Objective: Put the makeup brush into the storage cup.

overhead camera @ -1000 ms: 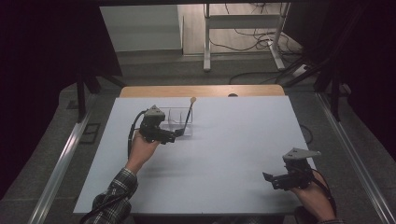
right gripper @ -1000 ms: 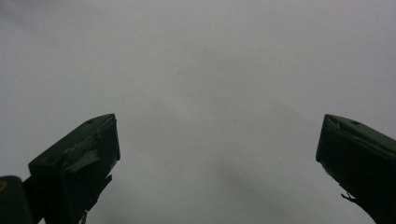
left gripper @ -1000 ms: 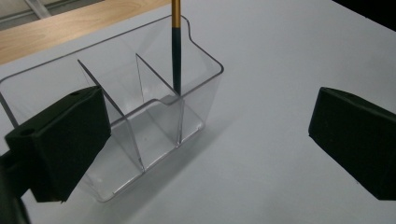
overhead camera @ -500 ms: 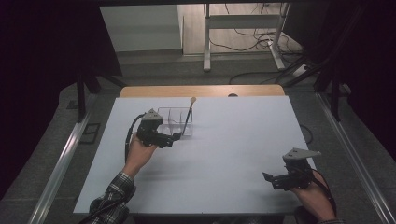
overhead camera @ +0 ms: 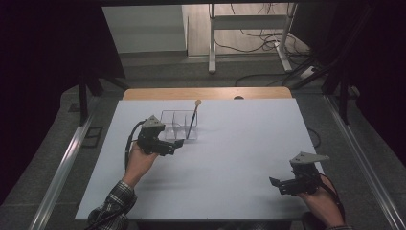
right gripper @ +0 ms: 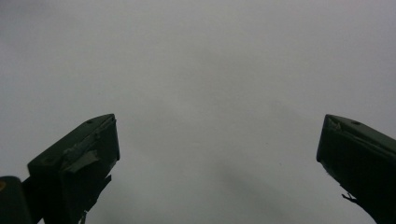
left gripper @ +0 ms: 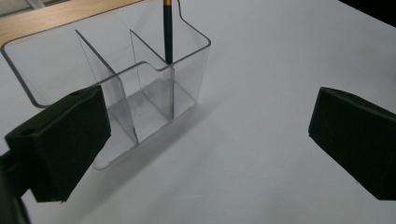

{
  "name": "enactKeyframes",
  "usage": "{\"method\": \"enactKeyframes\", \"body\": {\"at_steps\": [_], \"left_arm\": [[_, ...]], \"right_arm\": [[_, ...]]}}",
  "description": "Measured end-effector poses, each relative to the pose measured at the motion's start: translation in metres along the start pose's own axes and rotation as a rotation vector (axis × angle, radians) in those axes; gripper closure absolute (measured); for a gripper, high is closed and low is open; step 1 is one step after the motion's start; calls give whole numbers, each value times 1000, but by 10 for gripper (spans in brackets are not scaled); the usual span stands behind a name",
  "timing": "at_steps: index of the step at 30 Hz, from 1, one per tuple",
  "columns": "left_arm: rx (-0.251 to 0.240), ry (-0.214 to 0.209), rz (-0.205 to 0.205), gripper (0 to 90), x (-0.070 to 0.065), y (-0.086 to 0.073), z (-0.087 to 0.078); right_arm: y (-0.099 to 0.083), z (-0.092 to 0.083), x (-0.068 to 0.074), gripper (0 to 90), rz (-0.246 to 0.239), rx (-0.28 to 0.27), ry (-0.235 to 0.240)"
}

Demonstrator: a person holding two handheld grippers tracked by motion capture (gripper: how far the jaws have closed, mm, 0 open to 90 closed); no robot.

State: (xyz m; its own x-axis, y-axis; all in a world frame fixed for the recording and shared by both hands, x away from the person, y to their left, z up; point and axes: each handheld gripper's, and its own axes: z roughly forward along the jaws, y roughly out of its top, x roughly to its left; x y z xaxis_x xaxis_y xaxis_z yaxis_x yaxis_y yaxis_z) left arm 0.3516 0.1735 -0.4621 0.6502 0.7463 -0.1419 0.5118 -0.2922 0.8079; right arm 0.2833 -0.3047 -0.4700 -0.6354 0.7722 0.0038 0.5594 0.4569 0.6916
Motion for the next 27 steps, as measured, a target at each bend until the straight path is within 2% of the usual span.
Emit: {"method": "enactKeyframes", "body": {"at_steps": [27], "left_arm": [[-16,10,2,0,-11,-19,-28]], "right_arm": [[0,0,0,0,-1,0,-2]]}}
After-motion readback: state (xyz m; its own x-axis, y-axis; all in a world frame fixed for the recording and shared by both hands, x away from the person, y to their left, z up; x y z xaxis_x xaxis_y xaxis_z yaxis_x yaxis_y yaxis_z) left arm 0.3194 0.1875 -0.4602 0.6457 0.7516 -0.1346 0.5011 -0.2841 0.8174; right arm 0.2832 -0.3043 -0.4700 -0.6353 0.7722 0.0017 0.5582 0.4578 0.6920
